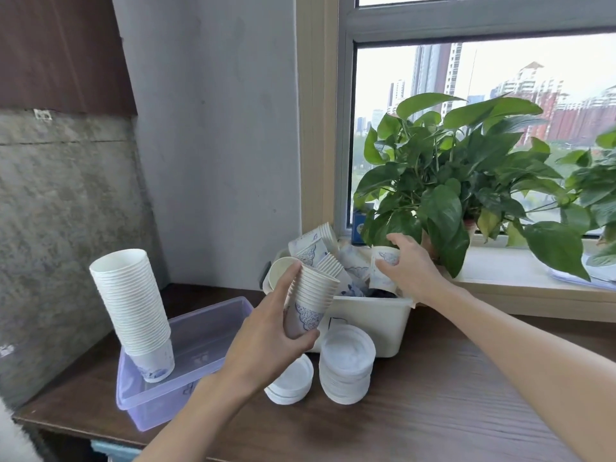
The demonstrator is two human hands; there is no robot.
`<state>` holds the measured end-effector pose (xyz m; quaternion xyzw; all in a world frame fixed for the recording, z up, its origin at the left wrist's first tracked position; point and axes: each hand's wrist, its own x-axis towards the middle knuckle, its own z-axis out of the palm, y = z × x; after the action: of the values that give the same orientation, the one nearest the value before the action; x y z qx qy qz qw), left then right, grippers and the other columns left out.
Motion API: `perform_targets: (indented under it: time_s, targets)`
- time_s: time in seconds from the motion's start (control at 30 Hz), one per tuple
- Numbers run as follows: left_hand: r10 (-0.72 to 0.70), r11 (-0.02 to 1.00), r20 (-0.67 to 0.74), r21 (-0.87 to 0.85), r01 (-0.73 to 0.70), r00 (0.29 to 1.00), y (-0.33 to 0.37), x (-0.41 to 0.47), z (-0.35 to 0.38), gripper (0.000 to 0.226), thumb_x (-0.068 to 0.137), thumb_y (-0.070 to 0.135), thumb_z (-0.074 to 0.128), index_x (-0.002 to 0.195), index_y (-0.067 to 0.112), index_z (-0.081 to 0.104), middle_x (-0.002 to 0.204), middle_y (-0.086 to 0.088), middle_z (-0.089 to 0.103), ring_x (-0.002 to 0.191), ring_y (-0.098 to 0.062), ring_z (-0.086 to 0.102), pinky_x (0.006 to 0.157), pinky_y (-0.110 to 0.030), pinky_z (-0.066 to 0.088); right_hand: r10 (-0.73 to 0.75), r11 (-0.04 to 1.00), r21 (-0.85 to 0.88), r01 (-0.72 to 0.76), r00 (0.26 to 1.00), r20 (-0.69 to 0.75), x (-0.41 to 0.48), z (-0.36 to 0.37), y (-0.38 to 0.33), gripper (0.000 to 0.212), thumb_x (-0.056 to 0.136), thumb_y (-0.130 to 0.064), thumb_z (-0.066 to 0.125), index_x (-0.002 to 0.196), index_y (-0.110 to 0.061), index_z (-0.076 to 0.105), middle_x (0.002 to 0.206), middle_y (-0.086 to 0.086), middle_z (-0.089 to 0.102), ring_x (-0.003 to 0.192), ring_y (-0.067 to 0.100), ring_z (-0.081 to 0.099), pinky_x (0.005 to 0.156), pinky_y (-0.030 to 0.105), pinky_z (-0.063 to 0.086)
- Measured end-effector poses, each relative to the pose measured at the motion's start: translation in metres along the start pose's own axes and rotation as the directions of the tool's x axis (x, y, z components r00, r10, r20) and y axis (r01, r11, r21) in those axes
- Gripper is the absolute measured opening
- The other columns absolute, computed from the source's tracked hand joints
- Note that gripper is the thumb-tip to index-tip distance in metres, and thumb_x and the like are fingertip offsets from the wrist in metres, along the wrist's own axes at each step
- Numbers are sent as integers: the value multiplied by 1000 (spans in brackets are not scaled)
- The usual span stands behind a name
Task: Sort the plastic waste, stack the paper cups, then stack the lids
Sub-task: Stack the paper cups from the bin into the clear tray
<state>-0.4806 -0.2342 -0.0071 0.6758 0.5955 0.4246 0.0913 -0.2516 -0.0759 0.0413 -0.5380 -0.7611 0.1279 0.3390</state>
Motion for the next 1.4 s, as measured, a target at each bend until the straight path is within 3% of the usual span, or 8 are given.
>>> perform_targets:
  time_s: [0.43,0.6,0.73,0.9,1.0,1.13,1.23,1.4]
  targets:
    - [2,1000,21,-7,-2,1000,-4,4,2,100,76,35,77,146,62,12,114,8,64,90,-7,59,83,-28,51,-4,996,92,14,994,-107,1,-2,-2,32,87,-2,60,119,-9,59,119,9,61,104,23,57,92,36,47]
    - [-23,1000,23,-12,24,999,2,0,1,100,75,36,77,146,62,12,96,11,56,88,-9,60,78,-24,48,-108,974,181,139,979,-172,-16,-24,-36,16,87,-1,57,90,-14,64,91,0,60,83,19,56,79,27,44]
    - [-28,999,23,-41,29,999,5,-9,-3,99,76,32,78,147,60,14,92,16,60,84,-10,65,80,-30,54,-186,901,364,237,968,-171,-39,-43,-76,9,88,-3,61,94,-8,66,68,3,63,65,25,59,67,25,46]
    - [-25,996,0,-84,25,1000,11,-21,-11,99,76,28,79,143,64,16,100,26,64,78,-12,69,80,-39,58,-318,831,447,331,942,-107,-67,-45,-106,8,90,-5,62,95,-9,67,51,-12,57,46,2,44,52,11,35]
    - [32,995,-28,-97,-34,999,17,-25,-15,102,77,23,81,137,70,14,105,41,56,82,-6,66,78,-33,58,-345,830,447,332,937,-56,-76,-38,-114,8,90,-8,63,94,-11,68,49,-16,54,46,3,44,51,12,33]
    - [25,993,-72,-111,-33,997,15,-30,-17,102,77,24,82,141,63,13,98,35,59,86,-3,60,79,-26,52,-384,840,441,315,921,72,-83,-32,-121,8,91,-17,64,99,-15,67,72,7,65,48,3,47,52,17,38]
    - [13,992,-98,-125,-25,995,10,-33,-20,108,77,24,83,138,70,7,98,25,61,92,1,58,81,-20,47,-345,868,398,298,937,50,-85,-29,-123,12,93,-24,62,102,-17,65,78,-9,63,47,0,51,49,10,37]
    - [-27,990,-103,-137,13,994,-1,-35,-26,117,74,22,83,144,68,1,123,10,65,103,-10,63,91,-36,54,-422,870,370,326,881,216,-87,-7,-127,21,95,-23,57,88,-10,72,80,9,67,64,4,49,64,30,46]
